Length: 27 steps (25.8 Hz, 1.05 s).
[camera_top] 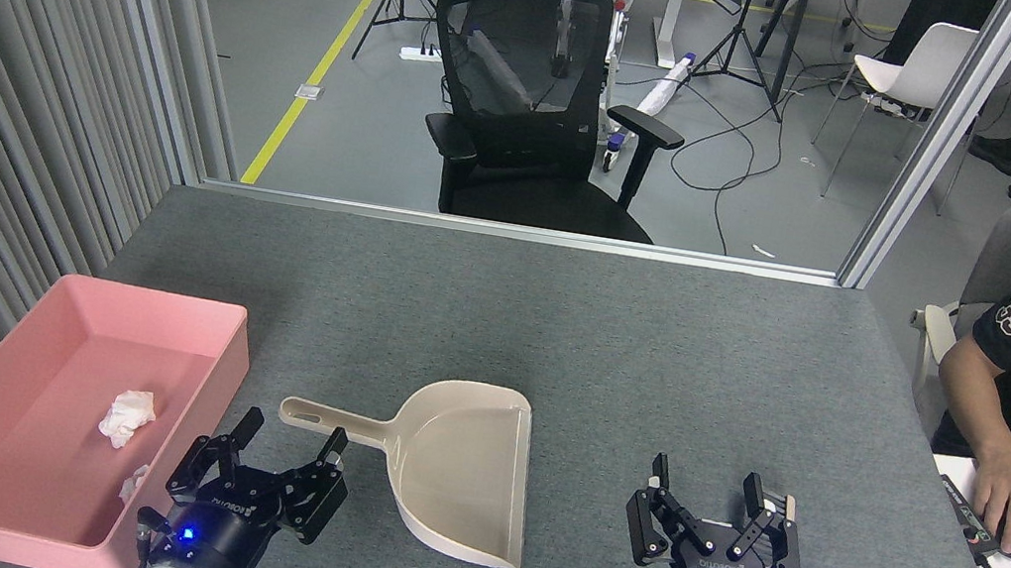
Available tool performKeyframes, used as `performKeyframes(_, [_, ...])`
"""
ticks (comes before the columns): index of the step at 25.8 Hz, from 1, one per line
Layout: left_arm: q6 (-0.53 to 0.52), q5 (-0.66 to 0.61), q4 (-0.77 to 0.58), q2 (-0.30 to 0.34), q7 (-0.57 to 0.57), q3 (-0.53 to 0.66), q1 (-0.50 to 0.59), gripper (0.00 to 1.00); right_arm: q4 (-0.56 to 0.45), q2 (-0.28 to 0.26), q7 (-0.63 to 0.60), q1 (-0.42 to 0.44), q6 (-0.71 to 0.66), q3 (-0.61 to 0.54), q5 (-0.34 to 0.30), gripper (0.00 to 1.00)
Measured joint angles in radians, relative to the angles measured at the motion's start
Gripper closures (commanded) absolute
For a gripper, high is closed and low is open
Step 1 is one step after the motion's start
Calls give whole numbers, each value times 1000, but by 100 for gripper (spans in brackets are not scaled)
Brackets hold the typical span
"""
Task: Sweep and dump garbage into bin
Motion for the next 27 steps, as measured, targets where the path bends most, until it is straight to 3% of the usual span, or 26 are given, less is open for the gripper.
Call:
performKeyframes(12, [59,-6,22,-4,-9,32,-32,1,0,1,4,7,0,0,-2,1])
performKeyframes(27, [37,-3,37,36,-8,84,-36,1,-2,-1,-2,11,-4,2,-4,1])
